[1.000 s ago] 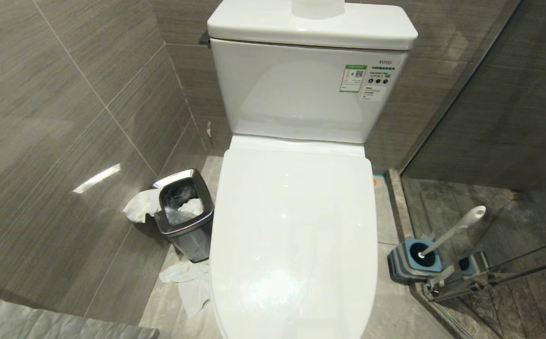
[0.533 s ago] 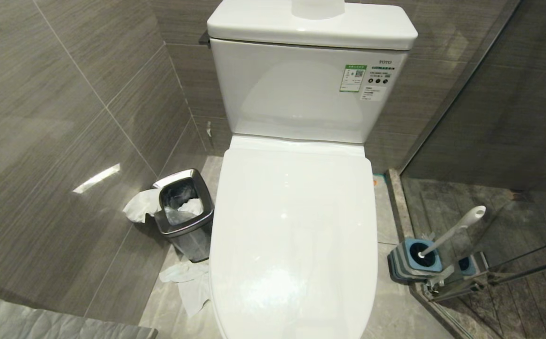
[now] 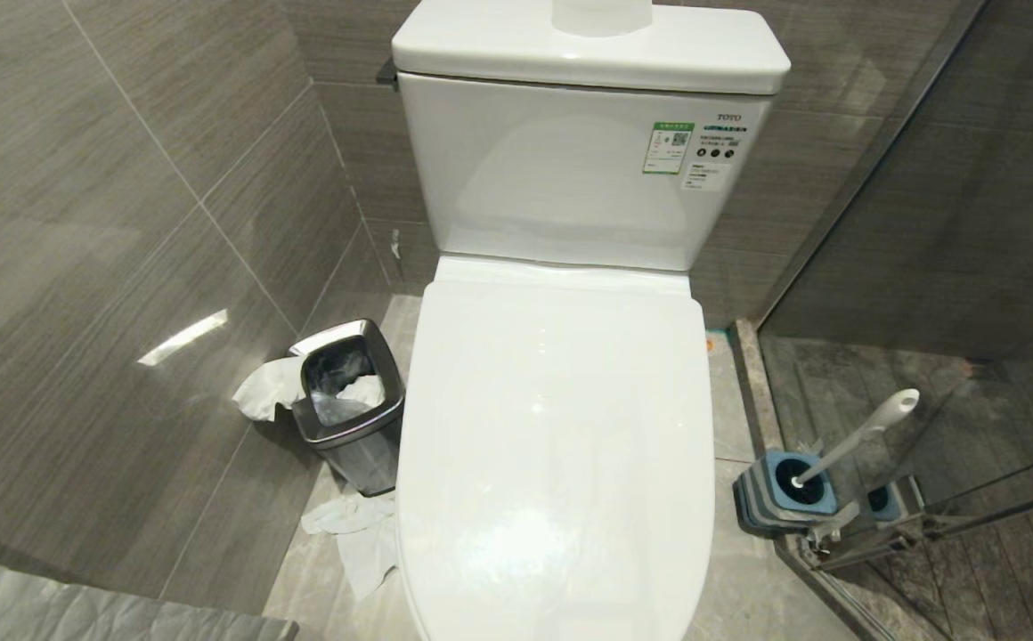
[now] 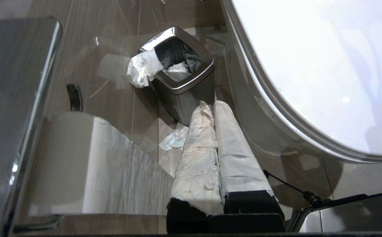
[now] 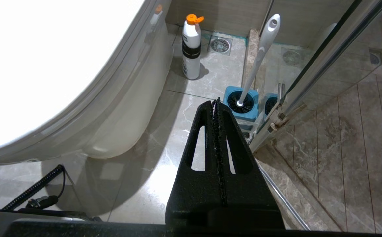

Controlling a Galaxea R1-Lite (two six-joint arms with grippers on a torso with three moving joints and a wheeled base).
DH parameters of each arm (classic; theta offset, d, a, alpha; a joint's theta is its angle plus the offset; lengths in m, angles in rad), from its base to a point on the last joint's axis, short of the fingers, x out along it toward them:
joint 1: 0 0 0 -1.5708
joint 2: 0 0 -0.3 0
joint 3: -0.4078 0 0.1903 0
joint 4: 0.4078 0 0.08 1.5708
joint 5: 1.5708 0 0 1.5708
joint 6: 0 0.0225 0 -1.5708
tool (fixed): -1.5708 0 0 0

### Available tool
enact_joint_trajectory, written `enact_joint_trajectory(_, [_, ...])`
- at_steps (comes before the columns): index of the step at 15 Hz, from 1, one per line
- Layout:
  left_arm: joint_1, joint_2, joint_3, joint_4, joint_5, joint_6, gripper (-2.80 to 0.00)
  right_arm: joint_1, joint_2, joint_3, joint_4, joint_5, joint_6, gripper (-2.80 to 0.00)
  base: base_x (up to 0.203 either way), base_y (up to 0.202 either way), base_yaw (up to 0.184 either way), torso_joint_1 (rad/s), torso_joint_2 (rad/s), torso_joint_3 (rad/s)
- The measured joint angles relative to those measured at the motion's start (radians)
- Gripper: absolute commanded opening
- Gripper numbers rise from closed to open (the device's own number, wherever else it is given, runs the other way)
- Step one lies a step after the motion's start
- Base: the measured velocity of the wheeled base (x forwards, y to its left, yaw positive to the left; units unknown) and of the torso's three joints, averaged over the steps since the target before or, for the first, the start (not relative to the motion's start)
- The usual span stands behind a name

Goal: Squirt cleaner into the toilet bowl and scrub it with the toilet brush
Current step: Use the left hand to lift the toilet lid slightly

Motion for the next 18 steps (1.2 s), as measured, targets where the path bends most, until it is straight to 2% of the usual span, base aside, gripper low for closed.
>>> enact_joint_trajectory(3, [0.0,0.118,-0.065,-0.05,0.0,0.002,-2.8,0.0,0.0,0.0,0.0,0.0,0.0,-2.8,0.0,0.0,0.0,0.0,0.0,0.0])
enact_joint_trajectory(10, [0.003,0.495,-0.248,-0.257,0.005,0.03,-2.8,0.0,0.0,0.0,0.0,0.0,0.0,-2.8,0.0,0.0,0.0,0.0,0.0,0.0])
enact_joint_trajectory(15, [-0.01,0.764,-0.418,-0.284,0.008,0.042,-2.8,0.0,0.0,0.0,0.0,0.0,0.0,-2.8,0.0,0.0,0.0,0.0,0.0,0.0])
enact_joint_trajectory(18, [-0.026,0.905,-0.47,-0.303,0.01,0.048,-2.8,0.0,0.0,0.0,0.0,0.0,0.0,-2.8,0.0,0.0,0.0,0.0,0.0,0.0])
